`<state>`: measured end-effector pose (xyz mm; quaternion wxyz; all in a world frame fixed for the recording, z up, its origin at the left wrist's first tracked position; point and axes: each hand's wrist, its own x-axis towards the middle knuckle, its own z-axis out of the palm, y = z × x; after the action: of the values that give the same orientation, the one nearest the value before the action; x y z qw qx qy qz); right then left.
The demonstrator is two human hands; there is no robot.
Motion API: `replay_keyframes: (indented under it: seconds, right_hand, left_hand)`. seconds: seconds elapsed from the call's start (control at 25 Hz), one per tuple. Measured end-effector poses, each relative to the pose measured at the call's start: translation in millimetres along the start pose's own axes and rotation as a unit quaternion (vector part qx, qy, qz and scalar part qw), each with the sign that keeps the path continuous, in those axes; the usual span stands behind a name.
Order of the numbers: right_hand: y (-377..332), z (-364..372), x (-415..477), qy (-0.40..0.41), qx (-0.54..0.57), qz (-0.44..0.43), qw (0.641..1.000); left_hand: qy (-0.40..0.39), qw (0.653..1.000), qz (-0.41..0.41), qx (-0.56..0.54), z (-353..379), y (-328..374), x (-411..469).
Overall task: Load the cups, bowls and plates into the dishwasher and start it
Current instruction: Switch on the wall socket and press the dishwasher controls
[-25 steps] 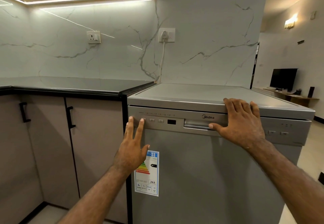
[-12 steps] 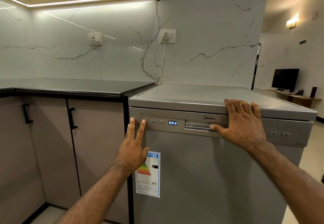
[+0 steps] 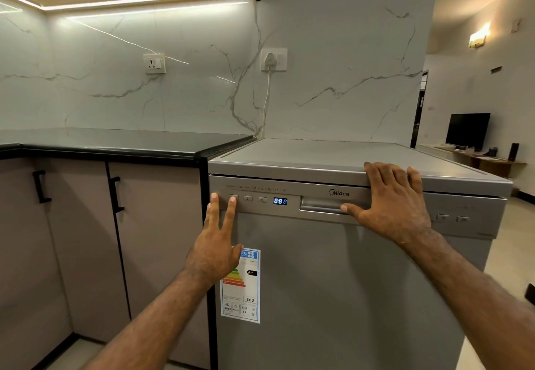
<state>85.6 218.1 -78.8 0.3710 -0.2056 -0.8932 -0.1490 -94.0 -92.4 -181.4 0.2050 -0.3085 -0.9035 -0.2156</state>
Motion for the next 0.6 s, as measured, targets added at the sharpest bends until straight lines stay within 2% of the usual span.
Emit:
replay_keyframes:
  seconds: [0.44,0.6]
  right_hand:
    - [0,-1,0,-0.014,0.004,-0.003,1.000]
    - [-1,-2,-1,-0.012,0.009,-0.001,1.000]
  left_hand:
    - [0.018,0.999,-0.050,-0.013,13,20,-5]
    - [0.044,0.997,0.026,0.051,17,46,-14]
